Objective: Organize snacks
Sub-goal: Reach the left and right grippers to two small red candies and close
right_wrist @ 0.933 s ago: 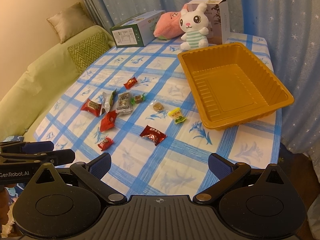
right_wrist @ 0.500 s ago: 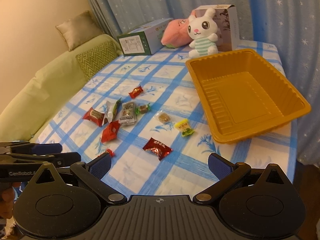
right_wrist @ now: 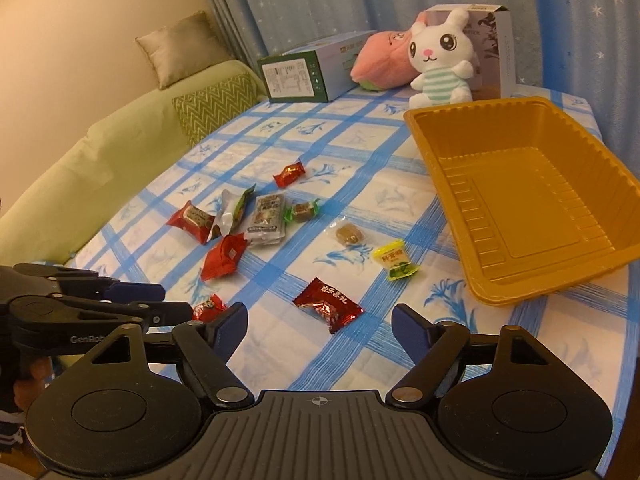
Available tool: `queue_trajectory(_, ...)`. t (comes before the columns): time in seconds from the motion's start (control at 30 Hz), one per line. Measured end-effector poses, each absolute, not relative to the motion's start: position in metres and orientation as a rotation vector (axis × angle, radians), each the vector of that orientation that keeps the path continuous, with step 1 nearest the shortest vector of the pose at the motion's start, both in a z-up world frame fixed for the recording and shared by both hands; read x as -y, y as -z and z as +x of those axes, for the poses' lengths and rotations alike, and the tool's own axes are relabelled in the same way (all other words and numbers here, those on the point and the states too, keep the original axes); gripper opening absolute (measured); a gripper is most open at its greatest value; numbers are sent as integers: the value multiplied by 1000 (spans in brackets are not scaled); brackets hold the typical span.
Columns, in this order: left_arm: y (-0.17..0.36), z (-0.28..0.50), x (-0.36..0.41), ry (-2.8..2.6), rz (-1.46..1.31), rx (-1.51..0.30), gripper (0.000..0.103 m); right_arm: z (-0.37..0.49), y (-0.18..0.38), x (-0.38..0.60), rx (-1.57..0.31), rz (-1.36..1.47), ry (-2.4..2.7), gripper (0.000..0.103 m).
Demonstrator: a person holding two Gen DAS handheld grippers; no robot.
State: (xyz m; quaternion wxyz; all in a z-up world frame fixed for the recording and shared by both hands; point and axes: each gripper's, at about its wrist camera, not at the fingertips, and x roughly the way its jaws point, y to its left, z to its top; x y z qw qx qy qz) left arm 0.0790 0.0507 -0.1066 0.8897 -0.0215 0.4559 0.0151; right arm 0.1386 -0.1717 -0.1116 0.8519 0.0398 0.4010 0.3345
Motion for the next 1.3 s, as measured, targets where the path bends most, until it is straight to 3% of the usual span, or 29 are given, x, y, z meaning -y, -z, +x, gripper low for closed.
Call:
queue_trajectory(0.83,146,114,-63,22,-28,-1033,16,171,133,153,-861,0,-732,75)
queue_trajectory(0.97,142,110,-67,9,-43,-1024,16,176,137,145,-856,-57,-793,64)
queue_trajectory(1.3,125,95,-85,-51,-74,-994,16,183,151,119,-844,-283,-914,48)
